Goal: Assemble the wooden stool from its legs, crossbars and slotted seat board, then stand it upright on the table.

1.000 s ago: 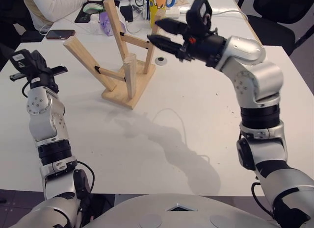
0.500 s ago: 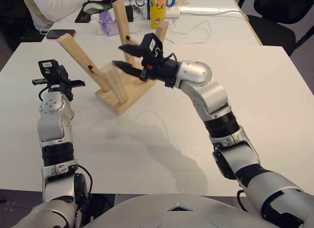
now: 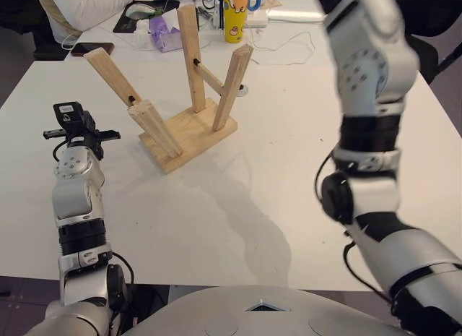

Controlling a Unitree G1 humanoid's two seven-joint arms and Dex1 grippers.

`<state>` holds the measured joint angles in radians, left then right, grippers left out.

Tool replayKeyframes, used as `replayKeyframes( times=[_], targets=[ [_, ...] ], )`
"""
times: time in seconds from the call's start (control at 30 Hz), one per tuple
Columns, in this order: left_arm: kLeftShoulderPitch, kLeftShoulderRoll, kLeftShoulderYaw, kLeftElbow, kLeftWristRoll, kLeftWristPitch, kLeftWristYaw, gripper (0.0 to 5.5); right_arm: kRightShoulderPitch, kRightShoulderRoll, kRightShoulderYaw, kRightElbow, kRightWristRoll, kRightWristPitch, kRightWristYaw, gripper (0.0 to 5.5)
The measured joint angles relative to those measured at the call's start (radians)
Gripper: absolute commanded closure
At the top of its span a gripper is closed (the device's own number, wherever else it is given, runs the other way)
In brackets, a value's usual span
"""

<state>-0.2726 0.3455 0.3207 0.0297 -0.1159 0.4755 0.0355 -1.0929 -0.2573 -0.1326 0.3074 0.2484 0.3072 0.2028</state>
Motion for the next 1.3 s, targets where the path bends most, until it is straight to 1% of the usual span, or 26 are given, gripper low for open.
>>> replayKeyframes(
  times=[0.03, 0.1, 0.17, 0.27, 0.4, 0.53, 0.67, 0.93, 0.97, 1.07, 1.2, 1.3],
  targets=[
    [0.001, -0.001, -0.007, 0.0, 0.001, 0.001, -0.001, 5.5, -0.001, -0.043, 0.024, 0.078, -0.071, -0.036, -0.026, 3.38],
    [0.002, -0.001, -0.012, -0.001, 0.001, 0.002, -0.002, 5.5, 0.002, -0.091, 0.075, 0.215, -0.169, -0.077, -0.04, 3.38],
    [0.002, -0.002, -0.026, -0.002, 0.001, 0.004, -0.011, 5.5, 0.026, -0.117, 0.153, 0.36, -0.259, -0.171, 0.011, 3.38],
    [0.001, -0.002, -0.028, -0.002, 0.002, 0.005, -0.017, 5.5, 0.089, -0.082, 0.225, 0.457, -0.281, -0.268, 0.133, 3.38],
    [-0.001, 0.001, -0.039, -0.001, 0.002, 0.009, -0.027, 5.5, 0.098, -0.027, 0.243, 0.581, -0.271, -0.378, 0.31, 3.38],
    [-0.017, 0.002, -0.053, 0.003, 0.002, 0.013, -0.036, 5.5, 0.097, 0.006, 0.241, 0.652, -0.263, -0.462, 0.399, 3.38],
    [-0.03, 0.003, -0.058, 0.015, 0.002, 0.013, -0.039, 5.5, 0.089, 0.018, 0.252, 0.695, -0.279, -0.543, 0.44, 3.38],
    [-0.042, 0.003, -0.064, 0.035, 0.002, 0.012, -0.04, 5.5, 0.063, 0.026, 0.269, 0.796, -0.322, -0.659, 0.455, 3.38],
    [-0.045, 0.003, -0.064, 0.037, 0.002, 0.011, -0.04, 5.5, 0.061, 0.028, 0.264, 0.798, -0.316, -0.665, 0.482, 3.38],
    [-0.054, 0.003, -0.065, 0.043, 0.002, 0.006, -0.041, 5.5, 0.061, 0.055, 0.245, 0.775, -0.247, -0.655, 0.657, 3.38],
    [-0.054, 0.01, -0.057, 0.048, 0.011, 0.001, -0.039, 5.5, 0.08, 0.071, 0.232, 0.645, -0.144, -0.548, 0.903, 3.38],
    [-0.054, 0.01, -0.059, 0.049, 0.011, -0.004, -0.04, 5.5, 0.132, 0.064, 0.264, 0.548, -0.14, -0.49, 0.989, 3.38]
  ],
)
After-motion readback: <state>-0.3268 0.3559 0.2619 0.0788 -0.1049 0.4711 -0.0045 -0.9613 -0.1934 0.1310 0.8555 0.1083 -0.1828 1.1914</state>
